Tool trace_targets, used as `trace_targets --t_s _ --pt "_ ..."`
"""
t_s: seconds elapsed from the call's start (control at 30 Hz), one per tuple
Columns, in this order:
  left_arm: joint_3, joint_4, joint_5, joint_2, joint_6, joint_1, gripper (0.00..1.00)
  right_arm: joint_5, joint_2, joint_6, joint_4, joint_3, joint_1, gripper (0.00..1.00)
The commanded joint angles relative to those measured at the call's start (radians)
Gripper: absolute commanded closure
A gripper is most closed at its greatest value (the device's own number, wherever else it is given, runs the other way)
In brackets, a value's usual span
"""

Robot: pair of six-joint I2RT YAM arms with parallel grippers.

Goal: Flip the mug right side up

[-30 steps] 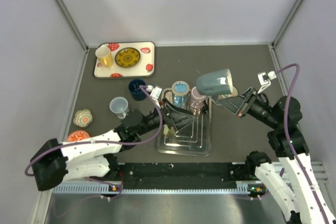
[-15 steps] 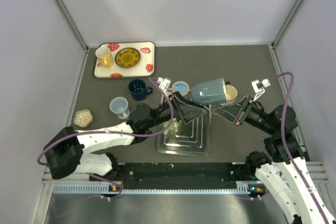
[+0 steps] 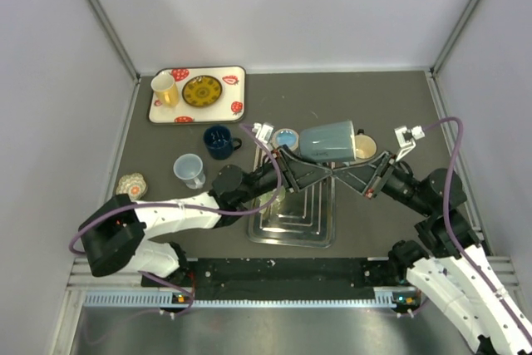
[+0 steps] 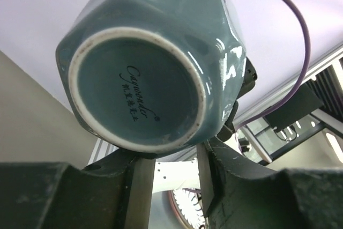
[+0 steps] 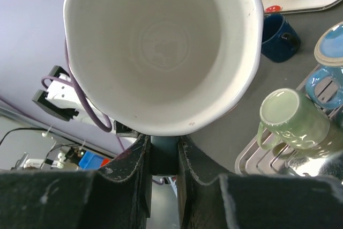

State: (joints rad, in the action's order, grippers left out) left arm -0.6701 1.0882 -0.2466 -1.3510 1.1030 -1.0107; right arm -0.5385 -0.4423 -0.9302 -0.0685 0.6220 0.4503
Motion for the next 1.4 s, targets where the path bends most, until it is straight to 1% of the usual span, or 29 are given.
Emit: trace_targets --t_s 0.0,0.1,0.27,0.3,0.37,0.4,0.47,0.53,0.6,0.63,0.7,0.73,0.8,0.83,0.9,0.97,1.0,1.07,1.2,1.3,1.33,1.37 --pt "0.014 0.266 0.118 0.007 0.020 0.003 0.58 -0.069 -0.009 0.037 0.039 -0.002 0.044 1.00" --pt "0.001 0.283 0.084 -0.002 0.041 0.015 0.53 -0.087 -0.009 0.044 0.033 -0.002 0.044 1.00" --pt "0.012 0.372 0.072 -0.034 0.106 0.029 0.52 -0.123 0.001 0.045 0.032 -0.011 0.044 1.00" --pt "0.015 0.406 0.075 -0.042 0.116 0.032 0.55 -0.130 0.001 0.045 0.035 -0.013 0.044 1.00" --pt "0.015 0.440 0.082 -0.062 0.141 0.035 0.58 -0.153 0.002 0.047 0.039 -0.019 0.044 1.00" --pt "0.015 0.450 0.084 -0.068 0.153 0.038 0.63 -0.159 0.002 0.050 0.032 -0.021 0.044 1.00" --pt "0.006 0.469 0.084 -0.082 0.158 0.040 0.67 -0.169 0.010 0.065 0.021 -0.024 0.044 1.00" --pt "-0.003 0.466 0.087 -0.086 0.158 0.043 0.69 -0.179 0.011 0.076 0.009 -0.027 0.044 1.00" --pt "-0.009 0.463 0.089 -0.086 0.159 0.044 0.67 -0.199 0.014 0.086 -0.001 -0.028 0.042 1.00" --pt "-0.011 0.461 0.089 -0.089 0.159 0.046 0.63 -0.205 0.014 0.099 -0.016 -0.028 0.044 1.00" --pt "-0.017 0.460 0.087 -0.089 0.158 0.046 0.62 -0.212 0.022 0.109 -0.030 -0.030 0.042 1.00" --pt "-0.020 0.457 0.087 -0.089 0.156 0.046 0.65 -0.215 0.024 0.122 -0.034 -0.030 0.042 1.00" --pt "-0.026 0.460 0.089 -0.092 0.156 0.047 0.98 -0.221 0.027 0.134 -0.056 -0.031 0.042 1.00" --pt "-0.028 0.460 0.086 -0.096 0.158 0.047 1.00 -0.224 0.028 0.154 -0.065 -0.030 0.044 1.00" --pt "-0.026 0.451 0.081 -0.096 0.167 0.052 1.00 -0.227 0.042 0.172 -0.100 -0.030 0.044 1.00" --pt "-0.031 0.423 0.047 -0.086 0.166 0.055 1.00 -0.225 0.047 0.201 -0.143 -0.027 0.044 1.00" --pt "-0.034 0.361 0.037 -0.079 0.147 0.057 1.00 -0.224 0.050 0.212 -0.155 -0.022 0.044 1.00" --pt "-0.033 0.316 0.023 -0.054 0.123 0.057 1.00 -0.221 0.059 0.225 -0.165 -0.021 0.044 1.00" --pt "-0.008 0.294 0.010 -0.025 0.066 0.055 1.00 -0.213 0.057 0.234 -0.183 -0.005 0.044 1.00" --pt "0.021 0.259 0.007 0.010 0.020 0.055 1.00 -0.210 0.051 0.238 -0.188 0.016 0.044 0.91" --pt "0.030 0.250 0.009 0.030 0.011 0.055 1.00 -0.212 0.047 0.240 -0.191 0.022 0.044 0.82" --pt "0.038 0.236 0.010 0.039 -0.002 0.055 1.00 -0.213 0.039 0.241 -0.192 0.028 0.044 0.78"
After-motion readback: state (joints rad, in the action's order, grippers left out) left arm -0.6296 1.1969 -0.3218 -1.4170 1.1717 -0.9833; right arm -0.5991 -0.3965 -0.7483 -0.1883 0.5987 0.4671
